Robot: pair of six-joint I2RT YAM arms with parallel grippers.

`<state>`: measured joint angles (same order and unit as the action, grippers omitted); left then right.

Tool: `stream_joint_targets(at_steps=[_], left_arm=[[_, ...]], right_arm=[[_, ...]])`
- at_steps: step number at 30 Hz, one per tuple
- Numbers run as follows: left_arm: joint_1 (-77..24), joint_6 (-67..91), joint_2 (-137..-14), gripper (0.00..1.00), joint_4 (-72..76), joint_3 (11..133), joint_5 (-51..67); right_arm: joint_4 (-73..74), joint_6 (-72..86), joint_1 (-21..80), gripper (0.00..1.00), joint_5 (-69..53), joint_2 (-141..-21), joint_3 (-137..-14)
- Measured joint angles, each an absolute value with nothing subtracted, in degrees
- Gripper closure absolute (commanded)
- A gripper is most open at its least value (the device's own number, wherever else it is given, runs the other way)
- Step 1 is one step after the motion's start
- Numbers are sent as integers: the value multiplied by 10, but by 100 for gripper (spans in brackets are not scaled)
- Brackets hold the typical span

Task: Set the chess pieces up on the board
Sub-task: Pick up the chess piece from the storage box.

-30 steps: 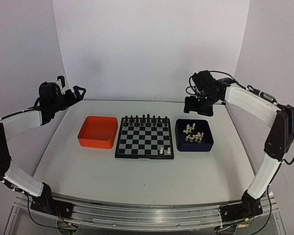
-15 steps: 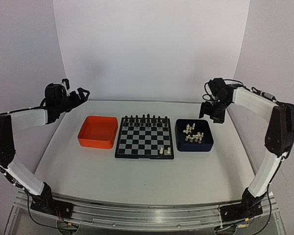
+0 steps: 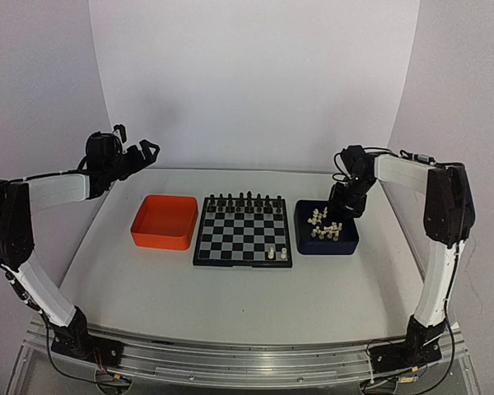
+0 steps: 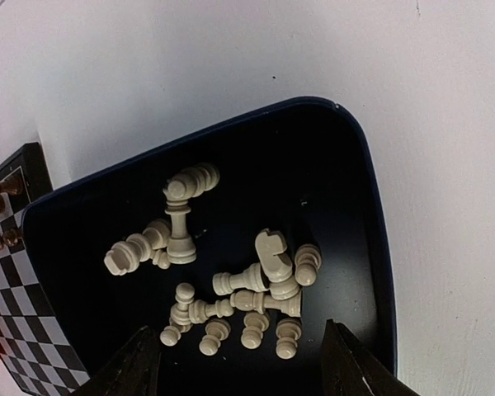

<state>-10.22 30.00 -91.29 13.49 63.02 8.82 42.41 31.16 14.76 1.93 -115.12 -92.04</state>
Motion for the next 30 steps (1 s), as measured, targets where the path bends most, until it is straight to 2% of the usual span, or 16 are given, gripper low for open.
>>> stream_joint_targets(at_steps=[14, 30], left_arm=[[-114, 300, -929, 0, 129, 638, 77], [-116, 298, -931, 0, 124, 638, 64]], right_arm=[[406, 286, 145, 57, 13, -1210, -990], [401, 227, 145, 69, 14, -1281, -1045]])
